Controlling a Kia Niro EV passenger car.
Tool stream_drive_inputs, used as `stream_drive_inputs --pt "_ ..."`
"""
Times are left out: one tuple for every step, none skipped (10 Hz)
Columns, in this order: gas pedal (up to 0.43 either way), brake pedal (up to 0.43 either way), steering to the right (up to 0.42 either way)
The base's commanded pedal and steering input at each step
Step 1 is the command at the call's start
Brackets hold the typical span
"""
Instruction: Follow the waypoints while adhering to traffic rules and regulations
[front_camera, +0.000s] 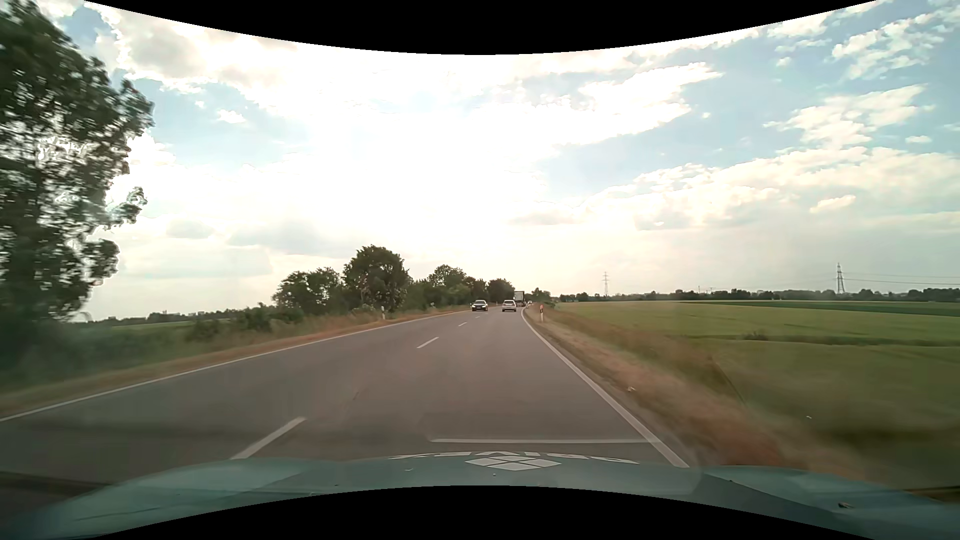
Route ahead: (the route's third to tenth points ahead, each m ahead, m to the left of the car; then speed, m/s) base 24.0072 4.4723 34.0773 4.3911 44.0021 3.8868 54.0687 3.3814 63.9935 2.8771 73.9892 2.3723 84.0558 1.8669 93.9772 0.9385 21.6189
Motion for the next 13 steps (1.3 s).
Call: stream_drive_inputs --pt "0.28 0.0 0.005" --pt "0.268 0.0 0.005" --pt "0.268 0.0 0.005" --pt "0.26 0.0 0.004" --pt "0.26 0.0 0.005" --pt "0.26 0.0 0.005" --pt "0.26 0.0 0.004" --pt "0.26 0.0 0.004" --pt "0.26 0.0 0.004" --pt "0.26 0.0 0.004" --pt "0.26 0.0 0.004" --pt "0.26 0.0 0.004" --pt "0.26 0.0 0.004"
